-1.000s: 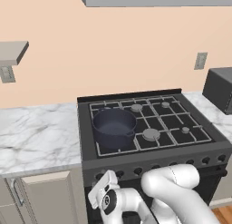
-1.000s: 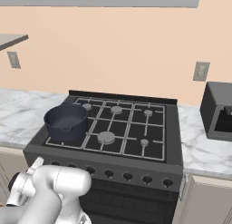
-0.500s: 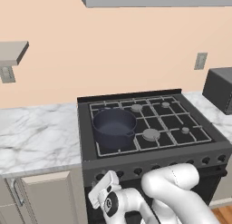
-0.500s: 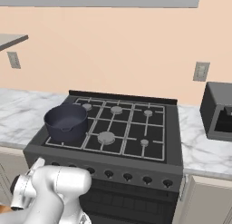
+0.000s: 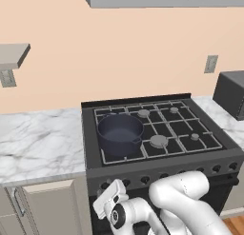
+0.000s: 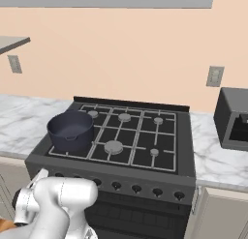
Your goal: Turn off the front left burner of the stove.
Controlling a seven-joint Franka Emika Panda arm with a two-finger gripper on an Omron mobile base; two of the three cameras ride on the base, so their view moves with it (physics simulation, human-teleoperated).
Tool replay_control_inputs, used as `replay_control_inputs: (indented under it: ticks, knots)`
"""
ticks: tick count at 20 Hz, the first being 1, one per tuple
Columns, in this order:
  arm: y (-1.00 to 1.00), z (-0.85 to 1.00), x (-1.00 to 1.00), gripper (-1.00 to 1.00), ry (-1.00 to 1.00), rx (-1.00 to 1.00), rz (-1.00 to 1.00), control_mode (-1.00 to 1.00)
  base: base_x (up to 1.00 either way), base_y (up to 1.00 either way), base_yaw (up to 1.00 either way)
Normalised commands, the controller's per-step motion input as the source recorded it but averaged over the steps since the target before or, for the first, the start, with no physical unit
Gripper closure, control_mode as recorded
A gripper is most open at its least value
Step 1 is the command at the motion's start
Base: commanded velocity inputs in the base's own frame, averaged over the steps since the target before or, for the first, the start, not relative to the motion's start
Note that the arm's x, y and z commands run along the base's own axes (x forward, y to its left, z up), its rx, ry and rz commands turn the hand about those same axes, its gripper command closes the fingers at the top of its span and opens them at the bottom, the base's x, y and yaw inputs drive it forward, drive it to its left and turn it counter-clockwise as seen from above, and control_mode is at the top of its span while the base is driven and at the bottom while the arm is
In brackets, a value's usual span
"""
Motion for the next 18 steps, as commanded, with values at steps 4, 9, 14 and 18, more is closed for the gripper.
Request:
replay_control_inputs:
  ticks: [4, 9, 14, 18]
  knots:
    - [0.00, 0.00, 0.00, 1.00, -0.07, 0.00, 0.00, -1.00, 0.00, 0.00, 0.00]
    - [-0.01, 0.00, 0.00, 1.00, -0.04, 0.00, -0.01, -1.00, 0.00, 0.00, 0.00]
    - [-0.05, -0.02, 0.00, 1.00, -0.06, 0.14, -0.09, -1.00, 0.00, 0.00, 0.00]
    - [0.00, -0.03, 0.00, 1.00, -0.10, 0.23, -0.09, -1.00, 0.00, 0.00, 0.00]
